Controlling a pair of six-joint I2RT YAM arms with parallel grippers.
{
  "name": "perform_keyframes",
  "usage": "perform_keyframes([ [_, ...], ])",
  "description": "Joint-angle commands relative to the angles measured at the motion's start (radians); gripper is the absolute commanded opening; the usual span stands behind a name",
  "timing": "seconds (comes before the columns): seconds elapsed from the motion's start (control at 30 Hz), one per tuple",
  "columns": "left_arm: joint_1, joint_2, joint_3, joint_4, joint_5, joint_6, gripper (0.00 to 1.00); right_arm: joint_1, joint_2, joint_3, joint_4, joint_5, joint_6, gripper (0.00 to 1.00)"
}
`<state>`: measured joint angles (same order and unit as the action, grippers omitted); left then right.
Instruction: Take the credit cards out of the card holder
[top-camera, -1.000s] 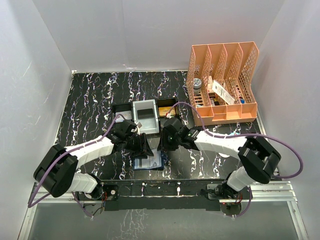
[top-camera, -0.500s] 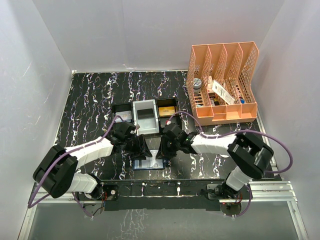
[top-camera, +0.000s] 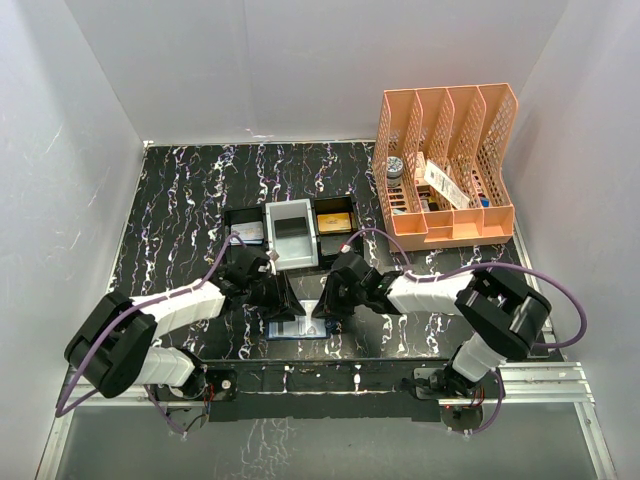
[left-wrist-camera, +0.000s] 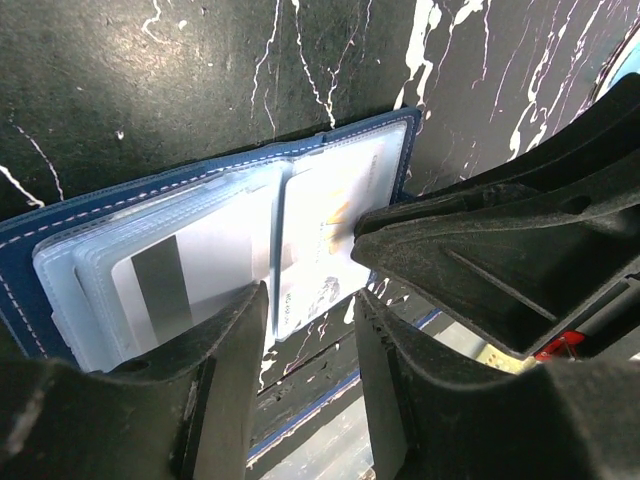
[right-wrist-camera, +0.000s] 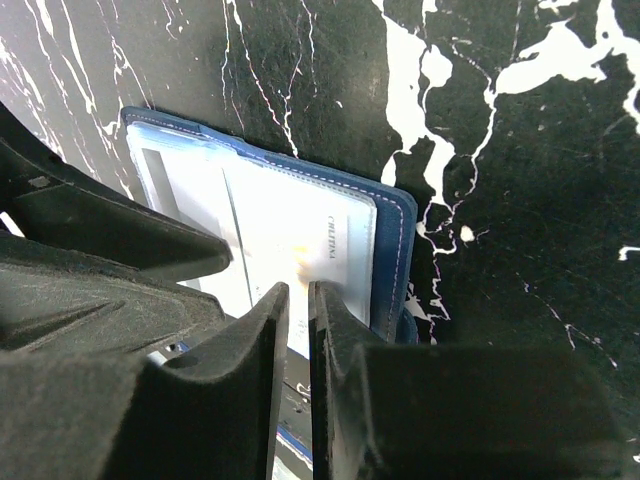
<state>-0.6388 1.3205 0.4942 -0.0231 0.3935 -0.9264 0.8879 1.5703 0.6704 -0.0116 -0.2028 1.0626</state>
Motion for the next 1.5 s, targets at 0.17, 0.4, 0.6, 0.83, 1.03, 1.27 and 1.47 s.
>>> perform_keyframes([
  [0.17, -0.005, 0.012, 0.063, -0.09, -0.024, 0.069, 0.42, 0.005, 0.008, -0.045, -0.094, 0.098, -0.012, 0.14],
  [0.4, -0.007, 0.11, 0.042, -0.189, -0.138, 0.034, 0.39, 0.005, -0.025, -0.056, -0.112, 0.133, 0.008, 0.14],
  [0.6, -0.016, 0.132, 0.058, -0.267, -0.216, 0.062, 0.38, 0.003, -0.029, -0.061, -0.119, 0.14, 0.01, 0.15],
  [0.83, -0.034, 0.177, 0.073, -0.28, -0.23, 0.068, 0.38, 0.003, 0.008, -0.058, -0.108, 0.126, 0.014, 0.14],
  [1.03, -0.036, 0.163, 0.001, -0.112, -0.126, 0.002, 0.37, 0.003, 0.042, -0.069, -0.087, 0.099, 0.014, 0.12],
  [1.27, -0.036, 0.082, -0.02, -0.058, -0.111, -0.044, 0.26, 0.003, 0.049, -0.079, -0.078, 0.097, 0.017, 0.12],
  [1.47, -0.036, 0.059, -0.03, 0.02, -0.055, -0.08, 0.11, 0.003, 0.045, -0.088, -0.076, 0.1, 0.02, 0.12],
])
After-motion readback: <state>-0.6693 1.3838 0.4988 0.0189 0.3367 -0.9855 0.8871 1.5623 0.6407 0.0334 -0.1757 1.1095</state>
